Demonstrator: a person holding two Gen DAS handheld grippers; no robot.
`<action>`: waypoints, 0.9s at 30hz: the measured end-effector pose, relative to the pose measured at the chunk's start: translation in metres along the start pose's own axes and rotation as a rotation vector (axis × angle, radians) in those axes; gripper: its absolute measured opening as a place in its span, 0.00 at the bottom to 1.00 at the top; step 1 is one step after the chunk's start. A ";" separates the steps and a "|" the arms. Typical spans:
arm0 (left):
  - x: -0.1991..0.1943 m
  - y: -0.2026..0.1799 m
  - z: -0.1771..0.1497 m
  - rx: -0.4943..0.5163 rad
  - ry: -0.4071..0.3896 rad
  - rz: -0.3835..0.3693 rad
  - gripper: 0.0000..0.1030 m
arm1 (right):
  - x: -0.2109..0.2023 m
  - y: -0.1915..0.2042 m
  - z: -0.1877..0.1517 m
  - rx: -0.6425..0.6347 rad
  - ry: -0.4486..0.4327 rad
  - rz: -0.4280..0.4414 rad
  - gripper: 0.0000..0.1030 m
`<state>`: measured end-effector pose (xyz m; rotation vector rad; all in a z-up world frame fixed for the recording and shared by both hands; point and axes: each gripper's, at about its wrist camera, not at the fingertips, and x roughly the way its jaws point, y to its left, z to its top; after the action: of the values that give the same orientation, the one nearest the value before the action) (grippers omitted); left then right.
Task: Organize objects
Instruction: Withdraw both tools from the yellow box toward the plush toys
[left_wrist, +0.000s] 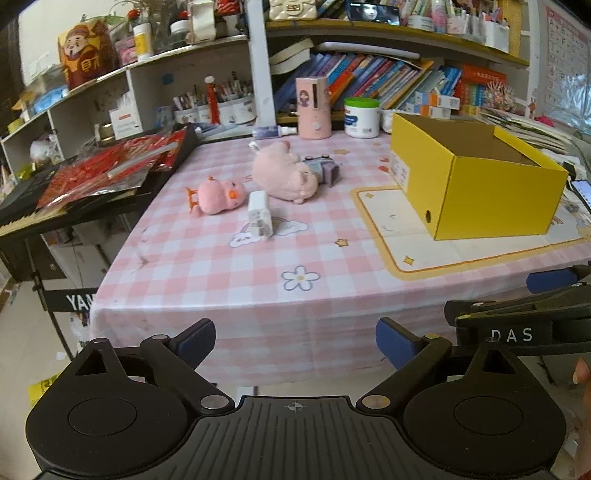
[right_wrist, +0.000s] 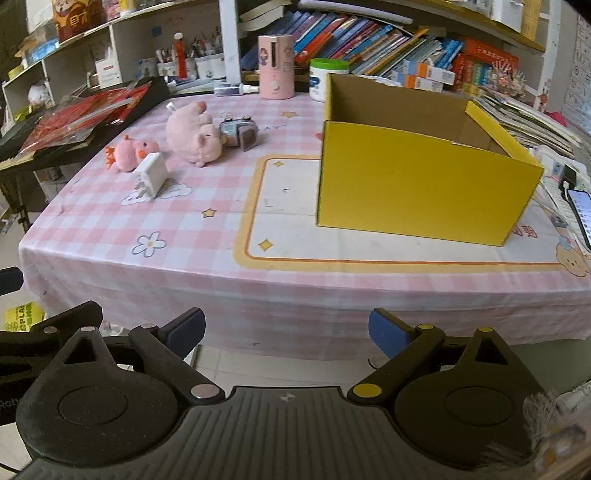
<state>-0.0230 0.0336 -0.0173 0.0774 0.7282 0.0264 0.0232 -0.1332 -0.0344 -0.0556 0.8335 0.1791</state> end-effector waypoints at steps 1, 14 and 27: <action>0.000 0.002 0.000 -0.003 -0.002 0.003 0.93 | 0.000 0.002 0.000 -0.003 0.001 0.003 0.93; 0.001 0.028 0.002 -0.045 -0.015 0.028 0.93 | 0.005 0.027 0.011 -0.044 -0.006 0.026 0.94; 0.020 0.045 0.007 -0.095 0.009 0.060 0.93 | 0.028 0.042 0.027 -0.090 0.017 0.053 0.94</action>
<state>-0.0032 0.0790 -0.0216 0.0083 0.7327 0.1191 0.0538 -0.0851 -0.0359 -0.1193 0.8441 0.2664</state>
